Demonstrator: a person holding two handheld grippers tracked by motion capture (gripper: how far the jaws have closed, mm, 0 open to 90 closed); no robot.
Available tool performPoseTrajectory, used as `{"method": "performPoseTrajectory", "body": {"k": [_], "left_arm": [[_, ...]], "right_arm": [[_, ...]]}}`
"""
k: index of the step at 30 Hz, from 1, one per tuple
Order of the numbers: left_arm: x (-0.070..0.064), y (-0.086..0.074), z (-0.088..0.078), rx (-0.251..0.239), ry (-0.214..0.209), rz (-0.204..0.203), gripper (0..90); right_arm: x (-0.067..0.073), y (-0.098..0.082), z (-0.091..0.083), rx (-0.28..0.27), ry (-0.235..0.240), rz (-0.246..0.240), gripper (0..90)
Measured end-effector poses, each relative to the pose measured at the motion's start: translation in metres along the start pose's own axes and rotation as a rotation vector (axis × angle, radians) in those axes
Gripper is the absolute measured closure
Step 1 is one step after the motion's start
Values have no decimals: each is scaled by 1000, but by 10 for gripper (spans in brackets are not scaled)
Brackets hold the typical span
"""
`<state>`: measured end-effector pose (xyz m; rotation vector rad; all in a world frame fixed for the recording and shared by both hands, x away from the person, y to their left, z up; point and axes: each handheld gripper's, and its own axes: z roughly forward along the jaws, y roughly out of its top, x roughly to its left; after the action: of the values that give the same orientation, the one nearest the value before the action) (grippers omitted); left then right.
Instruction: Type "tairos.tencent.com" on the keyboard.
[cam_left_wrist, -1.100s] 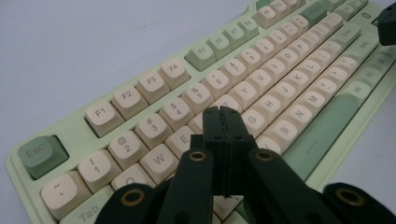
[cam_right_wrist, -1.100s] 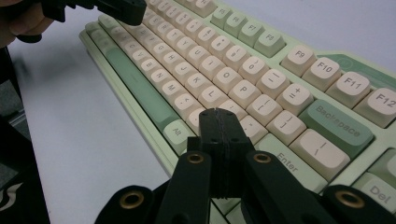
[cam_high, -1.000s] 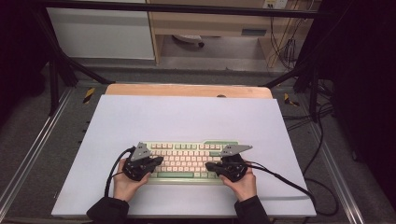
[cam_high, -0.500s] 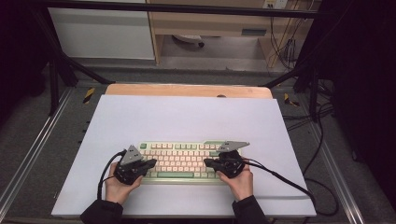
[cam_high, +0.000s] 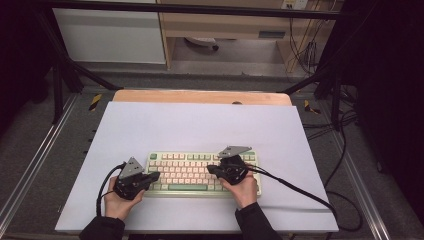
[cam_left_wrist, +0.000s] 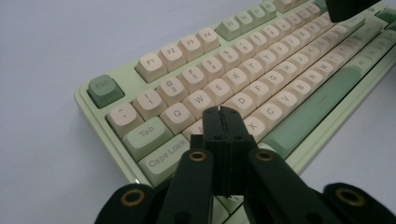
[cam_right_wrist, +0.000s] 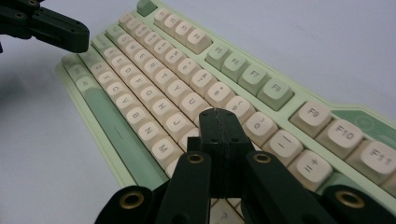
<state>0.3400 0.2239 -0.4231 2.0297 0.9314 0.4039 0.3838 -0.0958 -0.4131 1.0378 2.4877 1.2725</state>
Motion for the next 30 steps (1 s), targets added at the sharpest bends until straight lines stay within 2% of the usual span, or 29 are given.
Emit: {"method": "performPoseTrajectory", "body": {"k": [7,30], "left_arm": [[1,0,1,0,-1,-1,900],[1,0,2,3,-1,0,900]], "right_arm": [[-3,1,11,17,-17,2,900],[-5,-4,23,39,-20,4,900]]}}
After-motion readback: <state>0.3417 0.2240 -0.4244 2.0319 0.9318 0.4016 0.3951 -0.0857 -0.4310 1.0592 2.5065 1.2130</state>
